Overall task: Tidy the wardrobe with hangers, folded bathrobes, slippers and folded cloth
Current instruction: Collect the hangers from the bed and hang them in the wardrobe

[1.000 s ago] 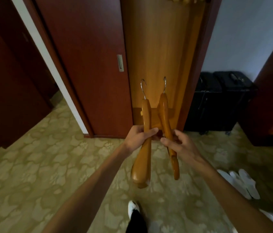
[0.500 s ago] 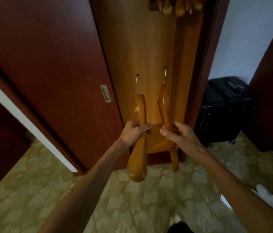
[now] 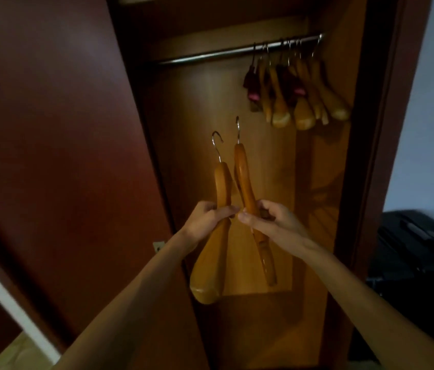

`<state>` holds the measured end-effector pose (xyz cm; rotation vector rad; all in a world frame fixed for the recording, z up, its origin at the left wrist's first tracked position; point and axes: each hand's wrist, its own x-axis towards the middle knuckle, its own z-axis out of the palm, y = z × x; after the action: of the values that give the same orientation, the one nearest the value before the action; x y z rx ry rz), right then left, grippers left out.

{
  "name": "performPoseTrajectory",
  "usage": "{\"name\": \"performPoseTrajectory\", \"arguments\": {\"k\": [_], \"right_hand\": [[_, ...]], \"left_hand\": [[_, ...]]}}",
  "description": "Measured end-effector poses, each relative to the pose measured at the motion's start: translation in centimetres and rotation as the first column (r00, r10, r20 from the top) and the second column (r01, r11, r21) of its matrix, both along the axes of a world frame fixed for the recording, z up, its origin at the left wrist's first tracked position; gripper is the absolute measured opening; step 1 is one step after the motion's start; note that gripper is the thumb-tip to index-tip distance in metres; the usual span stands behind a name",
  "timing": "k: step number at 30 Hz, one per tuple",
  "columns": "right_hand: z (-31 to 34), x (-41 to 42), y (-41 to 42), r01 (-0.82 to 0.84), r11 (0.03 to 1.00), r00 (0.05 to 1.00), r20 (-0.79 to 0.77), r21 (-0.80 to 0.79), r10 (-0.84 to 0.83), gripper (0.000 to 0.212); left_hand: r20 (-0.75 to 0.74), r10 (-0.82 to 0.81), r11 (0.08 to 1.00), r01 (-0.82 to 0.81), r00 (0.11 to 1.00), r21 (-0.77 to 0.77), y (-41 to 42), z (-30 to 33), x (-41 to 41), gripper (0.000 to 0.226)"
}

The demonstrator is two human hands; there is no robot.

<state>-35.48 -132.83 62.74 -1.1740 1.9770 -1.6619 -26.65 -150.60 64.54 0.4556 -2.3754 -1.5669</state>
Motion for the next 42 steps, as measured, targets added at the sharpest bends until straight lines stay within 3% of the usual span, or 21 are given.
{"name": "performPoseTrajectory", "arguments": {"k": [9,15,21,25,28,30,35,42], "right_hand": [[10.7,-11.5,-7.6,-0.004,0.999,0.989,-0.148,-0.032,-0.001,0.044],[17.1,-17.7,-12.4,0.07,0.996,0.955,-0.284,-0.048,-0.081,0.065],[21.4,-22.8,-16.0,0.105,0.994,0.95,-0.294,-0.024,-0.107,0.055],[22.9,-25.3,-18.3,0.139,0.99,0.95,-0.279,-0.018,-0.138,0.052],[23.5,-26.2,-19.5,0.151,0.988,0.946,-0.288,-0.005,-0.146,0.051],[23.6,-26.5,-20.0,0.143,0.99,0.951,-0.279,0.011,-0.134,0.062],[22.7,-27.6,-20.7,0.143,0.99,0.967,-0.214,0.01,-0.138,0.068],[20.6,-29.0,-20.8,0.205,0.979,0.969,-0.139,0.006,-0.202,0.062]], "left_hand": [[-0.113,-0.017,1.0,0.018,0.993,0.013,-7.6,11.2,-11.2,0.041],[-0.194,-0.033,0.999,0.03,0.98,-0.02,-11.9,16.7,-17.7,0.04],[-0.187,-0.067,0.993,0.047,0.98,-0.11,-14.3,20.4,-23.0,0.029],[-0.161,-0.109,0.989,0.09,0.981,-0.116,-16.5,21.9,-26.0,0.024],[-0.146,-0.114,0.991,0.101,0.983,-0.094,-18.4,22.3,-27.7,0.045],[-0.153,-0.113,0.992,0.103,0.982,-0.076,-19.3,22.3,-28.7,0.054],[-0.177,-0.072,0.995,0.058,0.982,-0.085,-19.8,22.0,-30.8,0.032],[-0.131,-0.084,0.984,0.062,0.988,-0.166,-19.2,21.1,-32.5,0.022]]}}
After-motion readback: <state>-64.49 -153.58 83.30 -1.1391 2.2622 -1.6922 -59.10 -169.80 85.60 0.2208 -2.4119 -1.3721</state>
